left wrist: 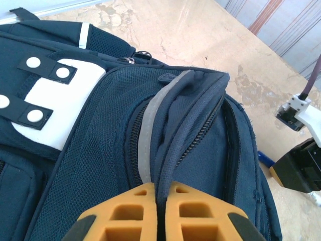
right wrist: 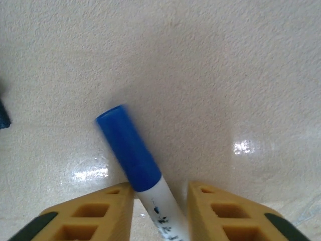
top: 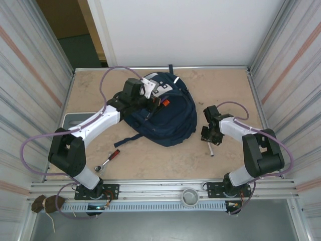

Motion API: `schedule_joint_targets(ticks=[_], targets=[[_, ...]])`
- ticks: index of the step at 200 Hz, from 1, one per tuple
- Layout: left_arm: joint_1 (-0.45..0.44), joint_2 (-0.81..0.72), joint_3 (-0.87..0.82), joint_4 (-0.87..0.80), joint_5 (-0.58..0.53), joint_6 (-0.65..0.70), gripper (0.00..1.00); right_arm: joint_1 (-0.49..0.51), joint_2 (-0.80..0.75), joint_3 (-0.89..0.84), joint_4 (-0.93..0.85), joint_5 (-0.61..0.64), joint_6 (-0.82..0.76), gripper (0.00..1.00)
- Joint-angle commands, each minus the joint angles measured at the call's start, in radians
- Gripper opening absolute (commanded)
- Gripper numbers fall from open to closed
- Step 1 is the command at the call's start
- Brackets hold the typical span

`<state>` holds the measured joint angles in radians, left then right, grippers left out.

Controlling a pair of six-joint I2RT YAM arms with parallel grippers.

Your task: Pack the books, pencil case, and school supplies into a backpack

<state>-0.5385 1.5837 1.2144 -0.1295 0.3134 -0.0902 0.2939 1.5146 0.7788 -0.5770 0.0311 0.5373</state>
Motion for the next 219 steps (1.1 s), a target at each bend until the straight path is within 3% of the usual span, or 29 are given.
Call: schedule_joint_targets(ticks=[1, 42, 99, 146, 219], targets=[[0.008, -0.056, 0.001, 0.041, -0.021, 0.018, 0.0, 0.014, 0.018, 0.008, -0.018, 0.006, -0.006, 0.23], [0.008, -0.054, 0.001, 0.04, -0.018, 0.019, 0.0, 0.01, -0.036, 0.008, -0.011, -0.008, -0.005, 0.11], [0.008, -0.06, 0.002, 0.039, -0.021, 0.018, 0.0, -0.009, -0.232, 0.049, 0.024, -0.199, 0.064, 0.09], [0.008, -0.059, 0.003, 0.044, -0.015, 0.012, 0.0, 0.069, -0.346, 0.081, 0.294, -0.358, 0.289, 0.09], [0.008, -0.06, 0.004, 0.044, -0.001, 0.006, 0.0, 0.278, -0.124, 0.117, 0.716, -0.165, 0.608, 0.1]])
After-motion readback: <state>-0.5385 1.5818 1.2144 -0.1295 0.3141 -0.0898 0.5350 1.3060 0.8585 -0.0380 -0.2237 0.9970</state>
